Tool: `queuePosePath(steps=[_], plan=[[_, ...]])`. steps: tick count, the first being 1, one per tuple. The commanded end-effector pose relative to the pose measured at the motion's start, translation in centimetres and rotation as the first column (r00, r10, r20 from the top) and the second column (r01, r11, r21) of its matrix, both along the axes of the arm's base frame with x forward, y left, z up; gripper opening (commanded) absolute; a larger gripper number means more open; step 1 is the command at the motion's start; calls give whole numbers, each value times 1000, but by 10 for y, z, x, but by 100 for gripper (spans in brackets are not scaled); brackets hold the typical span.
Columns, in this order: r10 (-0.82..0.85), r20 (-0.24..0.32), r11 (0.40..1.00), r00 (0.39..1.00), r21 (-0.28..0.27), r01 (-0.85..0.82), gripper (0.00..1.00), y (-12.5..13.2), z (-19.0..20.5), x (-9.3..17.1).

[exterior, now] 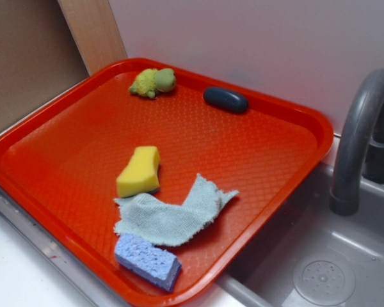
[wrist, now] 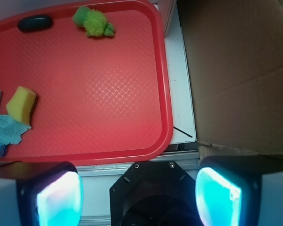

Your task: Grab the green animal.

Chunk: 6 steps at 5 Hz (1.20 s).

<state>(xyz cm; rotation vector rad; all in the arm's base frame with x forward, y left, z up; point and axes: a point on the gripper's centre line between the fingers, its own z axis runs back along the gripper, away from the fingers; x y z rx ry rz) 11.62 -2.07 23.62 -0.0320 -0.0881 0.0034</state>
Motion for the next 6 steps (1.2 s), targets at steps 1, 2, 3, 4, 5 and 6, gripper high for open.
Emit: queuePosePath(steps=[1,2,3,4,5,6], plan=[[0,0,1000,1000,0,0,100,0,0,0],[-134,58,978,989,166,123,100,0,-15,29],[-317,118,925,941,258,279,100,-9,-37,59],[-509,155,829,847,354,434,100,-33,-63,100],[-658,241,746,713,334,576,100,-49,-86,144],[-696,234,713,679,334,616,100,-62,-112,177]])
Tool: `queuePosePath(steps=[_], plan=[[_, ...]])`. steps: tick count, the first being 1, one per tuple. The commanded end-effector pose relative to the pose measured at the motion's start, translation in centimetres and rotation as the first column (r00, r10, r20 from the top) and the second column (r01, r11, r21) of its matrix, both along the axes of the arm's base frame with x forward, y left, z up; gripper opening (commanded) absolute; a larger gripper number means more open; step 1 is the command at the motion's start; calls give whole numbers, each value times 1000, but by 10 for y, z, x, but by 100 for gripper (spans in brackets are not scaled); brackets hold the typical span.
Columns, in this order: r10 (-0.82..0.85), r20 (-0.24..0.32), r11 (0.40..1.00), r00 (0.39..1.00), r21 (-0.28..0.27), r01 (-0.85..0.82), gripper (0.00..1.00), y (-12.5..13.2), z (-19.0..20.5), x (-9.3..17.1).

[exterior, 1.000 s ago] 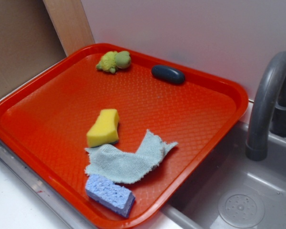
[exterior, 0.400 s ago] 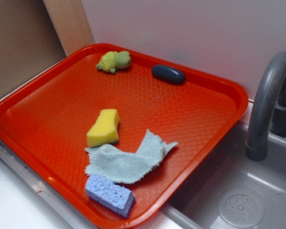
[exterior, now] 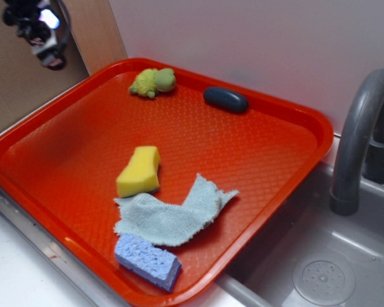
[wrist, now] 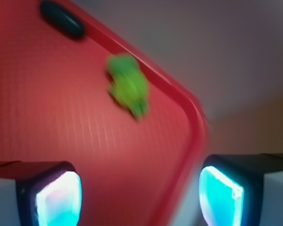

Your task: Grab the green animal.

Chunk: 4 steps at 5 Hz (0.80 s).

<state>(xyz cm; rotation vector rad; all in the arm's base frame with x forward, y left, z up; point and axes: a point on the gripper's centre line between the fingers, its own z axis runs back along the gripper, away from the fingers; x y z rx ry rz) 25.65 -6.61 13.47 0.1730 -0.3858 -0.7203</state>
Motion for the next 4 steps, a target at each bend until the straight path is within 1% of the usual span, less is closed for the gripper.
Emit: queuePosePath(steps=[1,2,3,4], plan=[[-73,10,997,997,7,73,100,-25,-38,61],[-126,-24,992,992,-36,125,100,-38,-64,77],[-188,-64,982,980,-36,186,100,-50,-86,80],[-156,-120,988,980,-21,155,100,-51,-102,82]])
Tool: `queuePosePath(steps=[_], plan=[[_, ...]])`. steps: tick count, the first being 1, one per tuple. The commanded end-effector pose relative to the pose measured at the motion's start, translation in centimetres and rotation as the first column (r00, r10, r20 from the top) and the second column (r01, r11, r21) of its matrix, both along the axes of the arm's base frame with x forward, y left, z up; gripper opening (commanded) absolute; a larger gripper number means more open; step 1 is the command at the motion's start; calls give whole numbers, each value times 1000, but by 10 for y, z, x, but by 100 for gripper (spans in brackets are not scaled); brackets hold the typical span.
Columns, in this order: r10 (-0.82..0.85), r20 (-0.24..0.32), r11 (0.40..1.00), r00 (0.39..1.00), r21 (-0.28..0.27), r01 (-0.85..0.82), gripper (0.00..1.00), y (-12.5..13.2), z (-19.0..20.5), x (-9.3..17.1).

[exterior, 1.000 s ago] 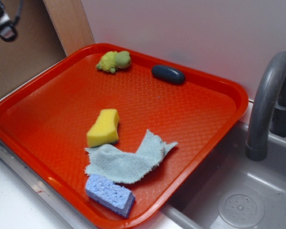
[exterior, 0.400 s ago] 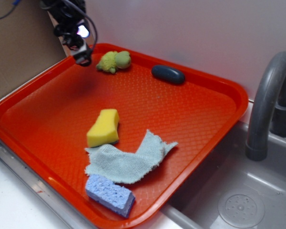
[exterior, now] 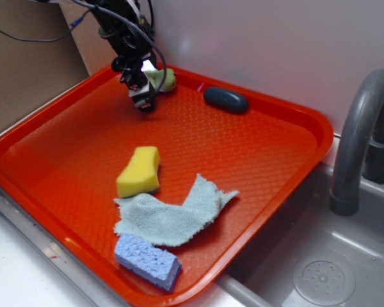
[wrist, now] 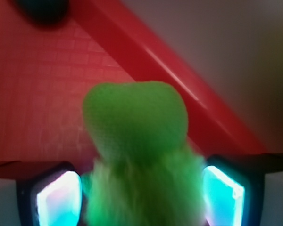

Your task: Grab the green animal.

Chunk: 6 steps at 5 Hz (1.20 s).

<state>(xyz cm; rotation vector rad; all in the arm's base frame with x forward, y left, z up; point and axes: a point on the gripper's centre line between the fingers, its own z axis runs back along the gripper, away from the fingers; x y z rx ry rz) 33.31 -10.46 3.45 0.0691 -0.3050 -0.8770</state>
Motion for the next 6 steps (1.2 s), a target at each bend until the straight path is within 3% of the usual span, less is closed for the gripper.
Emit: queuePosePath(steps=[1,3,4,5,6], plan=[[-1,-13,999,1000,41,1,0,-14,-1,0],[4,-19,999,1000,43,-4,0,-24,30,-28],[121,-96,992,988,56,-116,0,-35,68,-47],[275,-204,959,940,125,-253,0,-45,103,-66],[411,-267,910,872,175,-376,0,-53,122,-90]])
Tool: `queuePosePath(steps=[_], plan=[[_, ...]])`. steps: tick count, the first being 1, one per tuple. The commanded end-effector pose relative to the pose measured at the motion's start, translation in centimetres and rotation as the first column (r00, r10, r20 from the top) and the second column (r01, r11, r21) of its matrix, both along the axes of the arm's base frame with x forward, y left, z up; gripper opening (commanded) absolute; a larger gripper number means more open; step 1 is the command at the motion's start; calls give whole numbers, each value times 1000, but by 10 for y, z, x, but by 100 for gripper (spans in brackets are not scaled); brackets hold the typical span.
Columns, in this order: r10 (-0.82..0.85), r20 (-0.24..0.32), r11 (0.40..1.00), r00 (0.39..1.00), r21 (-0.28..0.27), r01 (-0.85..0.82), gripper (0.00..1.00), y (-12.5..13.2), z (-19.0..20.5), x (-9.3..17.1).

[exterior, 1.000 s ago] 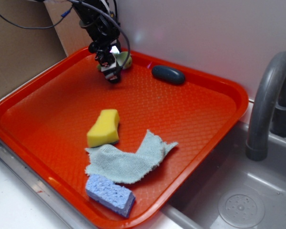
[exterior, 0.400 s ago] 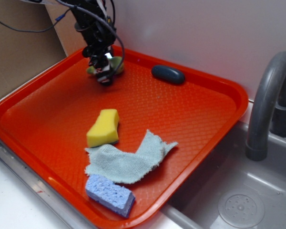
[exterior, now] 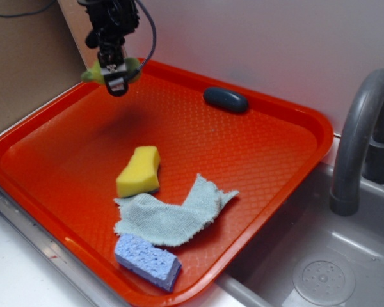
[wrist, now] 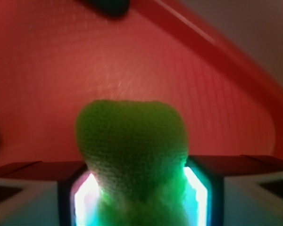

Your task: Grab the green animal.

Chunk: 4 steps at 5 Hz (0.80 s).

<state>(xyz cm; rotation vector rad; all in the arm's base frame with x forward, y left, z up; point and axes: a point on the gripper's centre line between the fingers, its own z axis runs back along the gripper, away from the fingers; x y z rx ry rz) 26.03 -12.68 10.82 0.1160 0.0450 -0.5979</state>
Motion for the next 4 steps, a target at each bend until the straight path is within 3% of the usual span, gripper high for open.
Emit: queuePosePath(steps=[1,2,3,4], plan=[[217,-87,966,972,-124,-227,0,-27,73,-37],[283,-99,945,954,-139,-295,0,-22,84,-46],[444,-93,880,891,-142,-453,0,-14,101,-63],[397,-129,906,909,-105,-411,0,-10,83,-49]])
